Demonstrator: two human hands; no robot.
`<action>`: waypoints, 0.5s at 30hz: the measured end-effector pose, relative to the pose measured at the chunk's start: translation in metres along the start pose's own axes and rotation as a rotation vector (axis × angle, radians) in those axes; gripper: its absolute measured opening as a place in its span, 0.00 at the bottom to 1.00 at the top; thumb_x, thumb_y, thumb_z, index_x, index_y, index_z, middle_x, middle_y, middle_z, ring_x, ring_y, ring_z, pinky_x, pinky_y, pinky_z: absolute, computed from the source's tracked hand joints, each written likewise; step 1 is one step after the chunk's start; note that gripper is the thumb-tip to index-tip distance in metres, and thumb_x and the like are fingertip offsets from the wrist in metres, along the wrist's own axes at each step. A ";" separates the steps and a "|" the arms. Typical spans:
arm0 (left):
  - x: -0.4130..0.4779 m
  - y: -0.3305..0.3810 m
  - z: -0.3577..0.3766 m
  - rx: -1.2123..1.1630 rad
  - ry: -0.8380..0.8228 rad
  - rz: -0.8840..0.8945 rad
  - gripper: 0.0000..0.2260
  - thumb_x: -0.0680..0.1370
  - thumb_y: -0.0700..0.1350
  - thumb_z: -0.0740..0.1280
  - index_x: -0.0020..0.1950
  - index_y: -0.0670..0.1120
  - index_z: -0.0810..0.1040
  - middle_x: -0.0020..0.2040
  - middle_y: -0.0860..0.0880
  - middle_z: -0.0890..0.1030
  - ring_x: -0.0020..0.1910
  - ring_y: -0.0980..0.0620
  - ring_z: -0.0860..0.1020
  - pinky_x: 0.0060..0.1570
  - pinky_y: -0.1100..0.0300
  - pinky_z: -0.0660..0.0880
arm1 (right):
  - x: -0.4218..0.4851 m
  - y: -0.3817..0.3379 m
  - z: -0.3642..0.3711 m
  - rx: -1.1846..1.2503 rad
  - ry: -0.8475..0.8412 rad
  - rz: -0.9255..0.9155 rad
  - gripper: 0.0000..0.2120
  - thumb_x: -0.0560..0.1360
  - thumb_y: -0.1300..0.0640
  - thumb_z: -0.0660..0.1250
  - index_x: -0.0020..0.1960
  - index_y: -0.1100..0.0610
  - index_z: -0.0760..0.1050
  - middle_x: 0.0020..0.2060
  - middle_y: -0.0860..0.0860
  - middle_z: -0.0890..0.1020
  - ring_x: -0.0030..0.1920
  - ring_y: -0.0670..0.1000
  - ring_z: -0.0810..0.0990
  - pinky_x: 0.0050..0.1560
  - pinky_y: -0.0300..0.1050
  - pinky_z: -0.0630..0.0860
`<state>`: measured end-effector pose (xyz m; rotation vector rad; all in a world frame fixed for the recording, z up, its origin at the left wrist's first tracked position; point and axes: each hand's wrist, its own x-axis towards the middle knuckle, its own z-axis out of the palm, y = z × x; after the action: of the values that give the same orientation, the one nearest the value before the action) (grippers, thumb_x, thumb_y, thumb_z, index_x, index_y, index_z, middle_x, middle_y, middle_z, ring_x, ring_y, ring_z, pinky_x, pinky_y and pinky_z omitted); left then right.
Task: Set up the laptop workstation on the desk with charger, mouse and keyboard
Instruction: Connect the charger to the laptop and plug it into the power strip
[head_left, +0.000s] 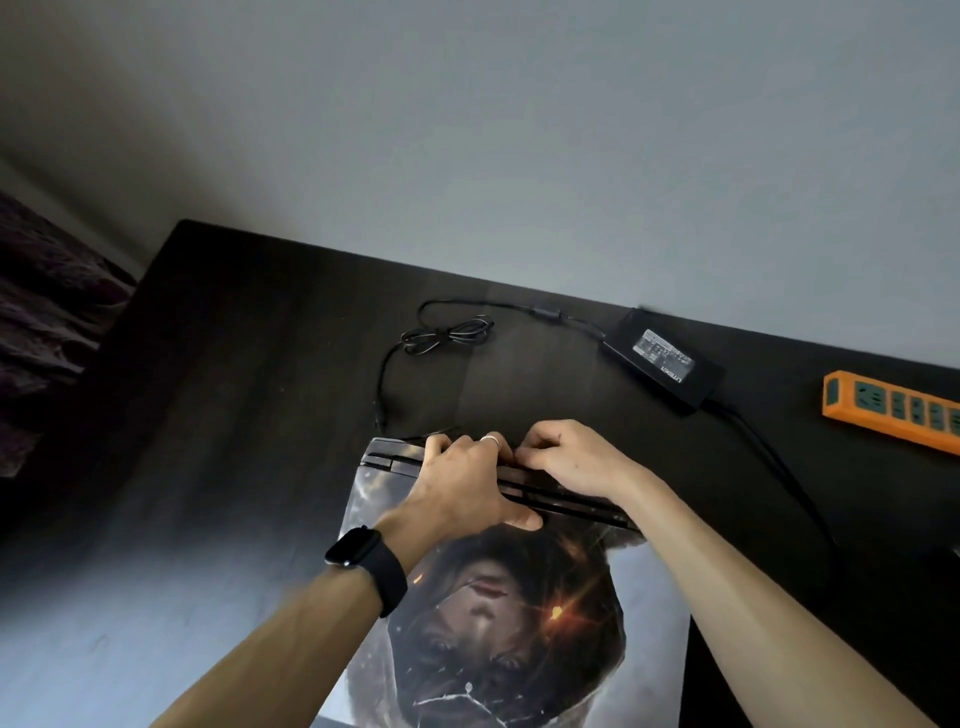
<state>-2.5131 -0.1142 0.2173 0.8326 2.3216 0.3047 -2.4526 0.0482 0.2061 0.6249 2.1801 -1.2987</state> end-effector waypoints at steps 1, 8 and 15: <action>0.004 -0.003 0.002 0.004 -0.009 -0.006 0.33 0.60 0.69 0.75 0.58 0.54 0.73 0.45 0.59 0.78 0.50 0.56 0.73 0.64 0.55 0.60 | 0.001 0.005 0.003 0.066 0.038 -0.024 0.07 0.78 0.49 0.68 0.44 0.50 0.80 0.40 0.44 0.83 0.44 0.46 0.80 0.49 0.45 0.74; 0.028 -0.015 0.013 0.007 -0.070 -0.018 0.33 0.58 0.70 0.75 0.56 0.54 0.73 0.46 0.57 0.80 0.52 0.53 0.78 0.62 0.52 0.63 | -0.005 0.022 0.006 0.311 0.072 -0.039 0.05 0.80 0.55 0.67 0.48 0.53 0.81 0.40 0.46 0.83 0.44 0.44 0.80 0.49 0.39 0.75; 0.059 -0.013 -0.012 -0.054 -0.102 -0.026 0.28 0.57 0.66 0.78 0.46 0.52 0.74 0.41 0.56 0.81 0.45 0.51 0.80 0.46 0.55 0.74 | 0.008 0.029 0.012 0.103 0.318 -0.082 0.04 0.79 0.48 0.67 0.49 0.46 0.79 0.45 0.44 0.83 0.49 0.47 0.81 0.55 0.48 0.77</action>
<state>-2.5619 -0.0863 0.1922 0.7737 2.2183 0.3051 -2.4385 0.0514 0.1770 0.8397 2.4250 -1.4440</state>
